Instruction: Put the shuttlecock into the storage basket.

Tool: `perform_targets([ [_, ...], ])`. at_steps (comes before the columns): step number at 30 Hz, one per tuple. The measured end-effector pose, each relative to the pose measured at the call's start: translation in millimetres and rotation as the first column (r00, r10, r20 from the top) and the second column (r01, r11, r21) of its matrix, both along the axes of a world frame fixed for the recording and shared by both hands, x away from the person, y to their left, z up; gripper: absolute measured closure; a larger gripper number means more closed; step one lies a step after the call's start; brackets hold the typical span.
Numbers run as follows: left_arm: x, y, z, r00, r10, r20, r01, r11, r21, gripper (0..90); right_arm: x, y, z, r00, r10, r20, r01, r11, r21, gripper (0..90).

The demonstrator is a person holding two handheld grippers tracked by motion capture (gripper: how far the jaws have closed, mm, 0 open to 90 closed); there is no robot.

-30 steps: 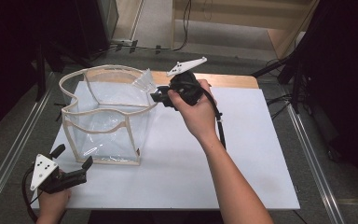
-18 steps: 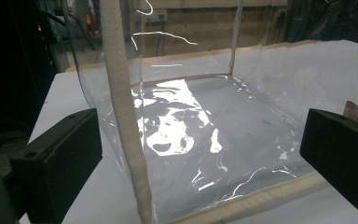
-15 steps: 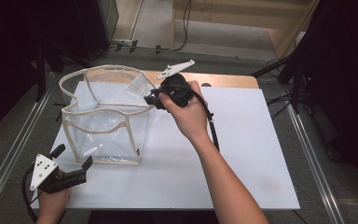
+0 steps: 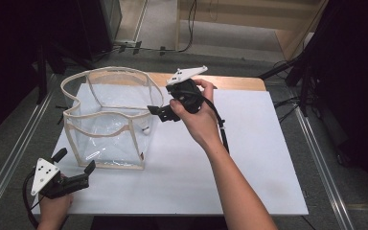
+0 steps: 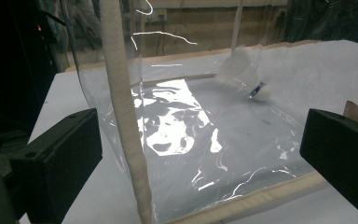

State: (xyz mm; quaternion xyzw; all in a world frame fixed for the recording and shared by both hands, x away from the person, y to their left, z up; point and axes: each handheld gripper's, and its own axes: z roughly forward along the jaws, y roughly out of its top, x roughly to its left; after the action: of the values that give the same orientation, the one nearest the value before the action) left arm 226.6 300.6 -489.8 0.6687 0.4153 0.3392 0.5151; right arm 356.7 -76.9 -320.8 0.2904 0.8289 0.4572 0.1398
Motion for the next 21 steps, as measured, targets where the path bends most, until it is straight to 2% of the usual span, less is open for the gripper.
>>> perform_targets([
  [1, 0.0, 0.0, 0.0, 1.0000, 0.000, 0.000, 0.000, 1.0000, 0.000, 0.0, -0.7, -2.3, -0.1, 0.9999, -0.012, 0.000, 0.012, 1.000, 0.003, 0.2],
  [6, 0.0, 0.2, 0.0, 1.0000, 0.000, 0.000, 0.000, 1.0000, 0.002, 0.0, -5.5, -14.1, -1.8, 0.9988, -0.045, 0.019, 0.044, 0.999, 0.029, 0.0],
  [10, 0.1, 0.1, -0.1, 1.0000, -0.002, 0.001, 0.002, 1.0000, 0.005, 0.0, -9.8, -22.4, -5.5, 0.9974, -0.067, 0.028, 0.067, 0.998, 0.018, 0.0],
  [21, -0.1, -0.2, -0.1, 1.0000, -0.001, 0.001, 0.001, 1.0000, 0.009, 0.0, -19.8, -41.9, -20.6, 0.9959, -0.089, 0.014, 0.089, 0.996, 0.013, 0.0],
])
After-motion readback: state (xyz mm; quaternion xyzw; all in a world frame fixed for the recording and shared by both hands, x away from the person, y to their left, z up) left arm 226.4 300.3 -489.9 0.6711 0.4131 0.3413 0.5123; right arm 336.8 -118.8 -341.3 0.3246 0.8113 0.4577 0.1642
